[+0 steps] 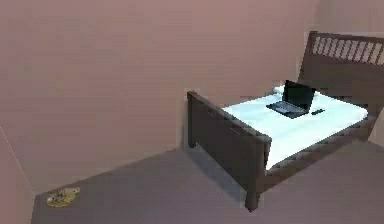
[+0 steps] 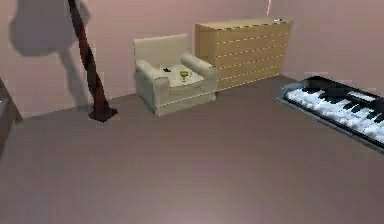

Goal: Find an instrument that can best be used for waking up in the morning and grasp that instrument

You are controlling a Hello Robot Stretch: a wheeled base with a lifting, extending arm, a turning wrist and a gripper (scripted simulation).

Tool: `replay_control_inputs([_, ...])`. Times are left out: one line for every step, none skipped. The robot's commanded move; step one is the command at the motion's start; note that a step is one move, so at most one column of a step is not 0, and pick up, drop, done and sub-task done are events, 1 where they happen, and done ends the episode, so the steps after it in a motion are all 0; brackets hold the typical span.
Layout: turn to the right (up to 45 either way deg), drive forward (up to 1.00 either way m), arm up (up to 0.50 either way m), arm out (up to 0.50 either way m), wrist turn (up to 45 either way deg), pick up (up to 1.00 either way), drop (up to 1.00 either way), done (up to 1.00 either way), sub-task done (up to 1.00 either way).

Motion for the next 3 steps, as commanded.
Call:
replay_control_inputs([45.0, 0.00, 0.00, 0.00, 0.0, 0.00, 0.00, 0.00, 0.00])
replay_control_inputs([18.0, 0.00, 0.00, 0.00, 0.0, 0.00, 0.00, 0.00, 0.00])
replay_control_inputs([0.0, 0.10, 0.00, 0.00, 0.0, 0.00, 0.00, 0.00, 0.00])
